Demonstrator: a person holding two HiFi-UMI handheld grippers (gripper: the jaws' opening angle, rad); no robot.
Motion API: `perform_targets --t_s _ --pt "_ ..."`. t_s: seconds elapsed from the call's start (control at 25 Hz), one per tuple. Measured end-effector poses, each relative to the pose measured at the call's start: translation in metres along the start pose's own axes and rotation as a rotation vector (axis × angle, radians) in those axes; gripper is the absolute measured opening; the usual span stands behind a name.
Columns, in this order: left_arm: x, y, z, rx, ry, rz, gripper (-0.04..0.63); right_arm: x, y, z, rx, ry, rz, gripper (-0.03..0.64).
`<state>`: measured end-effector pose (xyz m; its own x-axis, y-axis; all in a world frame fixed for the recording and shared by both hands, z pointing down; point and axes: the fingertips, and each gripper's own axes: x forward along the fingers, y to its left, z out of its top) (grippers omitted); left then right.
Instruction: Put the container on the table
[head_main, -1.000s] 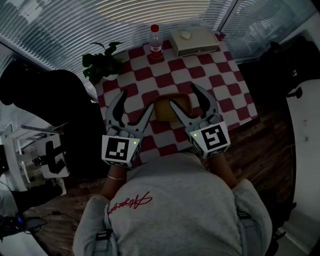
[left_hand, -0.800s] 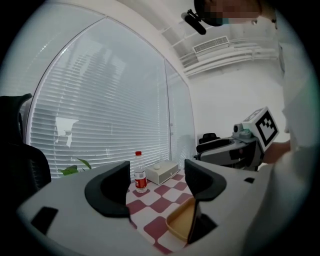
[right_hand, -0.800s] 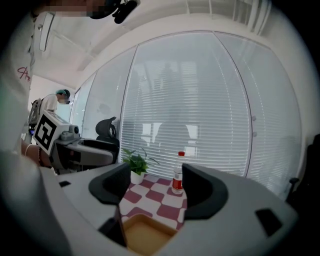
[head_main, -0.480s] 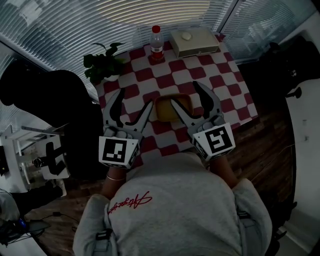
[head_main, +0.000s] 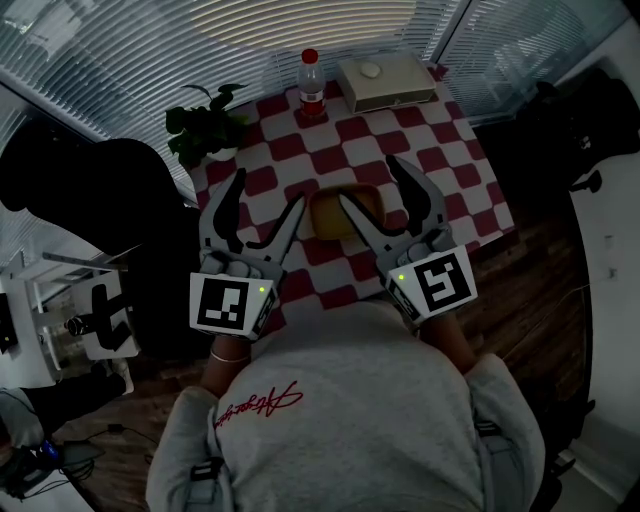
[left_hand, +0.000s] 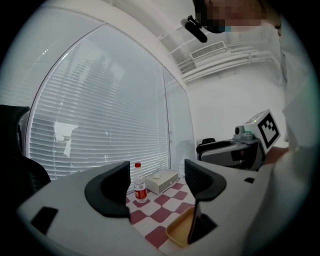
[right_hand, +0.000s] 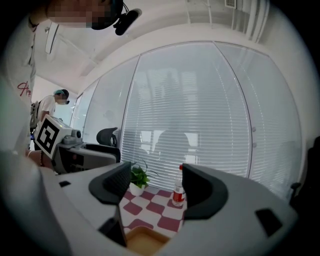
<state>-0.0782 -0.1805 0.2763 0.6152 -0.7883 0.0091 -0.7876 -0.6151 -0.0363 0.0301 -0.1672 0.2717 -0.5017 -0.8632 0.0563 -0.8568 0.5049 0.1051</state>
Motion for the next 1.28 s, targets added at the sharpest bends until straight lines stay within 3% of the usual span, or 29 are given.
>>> perform_targets --t_s 1.04,1.2,1.28 --pt "-0.017 -0.009 0.026 0.007 -0.056 -0.036 0.33 -0.018 0.015 0.035 -0.021 -0.102 -0.007 0.307" --pt "-0.019 -0.009 0.027 0.005 -0.063 -0.039 0.33 -0.02 0.016 0.038 -0.025 -0.119 -0.01 0.23" --pt "-0.019 -0.01 0.026 0.007 -0.066 -0.046 0.33 -0.021 0.017 0.039 -0.034 -0.124 -0.01 0.224"
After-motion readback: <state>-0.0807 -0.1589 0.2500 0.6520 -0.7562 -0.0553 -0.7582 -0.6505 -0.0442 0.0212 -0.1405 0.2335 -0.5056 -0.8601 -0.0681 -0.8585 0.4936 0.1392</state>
